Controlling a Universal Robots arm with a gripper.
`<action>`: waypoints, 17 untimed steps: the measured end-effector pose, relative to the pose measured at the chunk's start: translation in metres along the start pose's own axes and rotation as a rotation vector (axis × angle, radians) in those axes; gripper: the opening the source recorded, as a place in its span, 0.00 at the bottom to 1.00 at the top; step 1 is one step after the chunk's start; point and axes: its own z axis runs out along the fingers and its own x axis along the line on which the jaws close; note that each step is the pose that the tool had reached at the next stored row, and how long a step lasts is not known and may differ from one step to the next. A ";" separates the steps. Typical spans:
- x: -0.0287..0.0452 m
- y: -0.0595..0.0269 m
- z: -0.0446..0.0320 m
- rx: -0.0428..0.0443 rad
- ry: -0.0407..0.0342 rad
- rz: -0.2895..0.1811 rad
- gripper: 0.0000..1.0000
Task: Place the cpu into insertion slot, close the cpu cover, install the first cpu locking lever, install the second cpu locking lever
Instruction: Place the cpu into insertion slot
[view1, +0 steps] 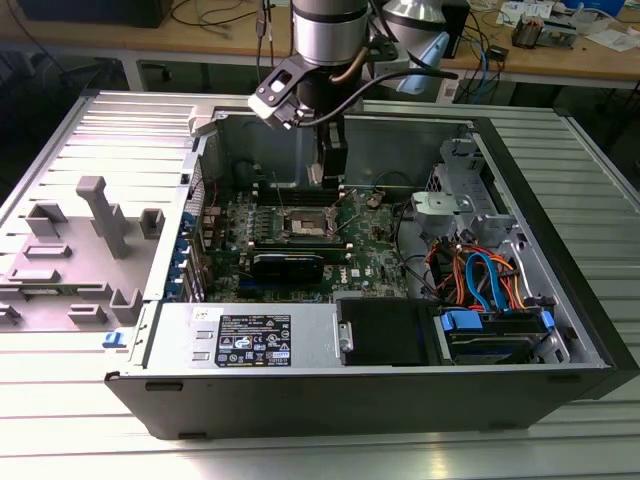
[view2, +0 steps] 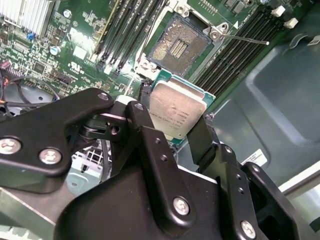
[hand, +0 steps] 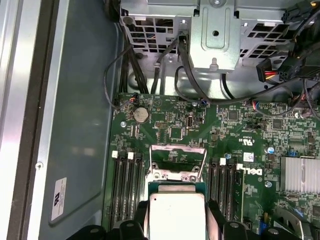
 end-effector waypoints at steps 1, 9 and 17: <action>0.0000 -0.0001 0.0011 0.0002 -0.0002 0.004 0.54; 0.0000 -0.0003 0.0031 -0.0001 -0.0020 0.028 0.54; 0.0000 -0.0003 0.0031 -0.0002 -0.0020 0.029 0.54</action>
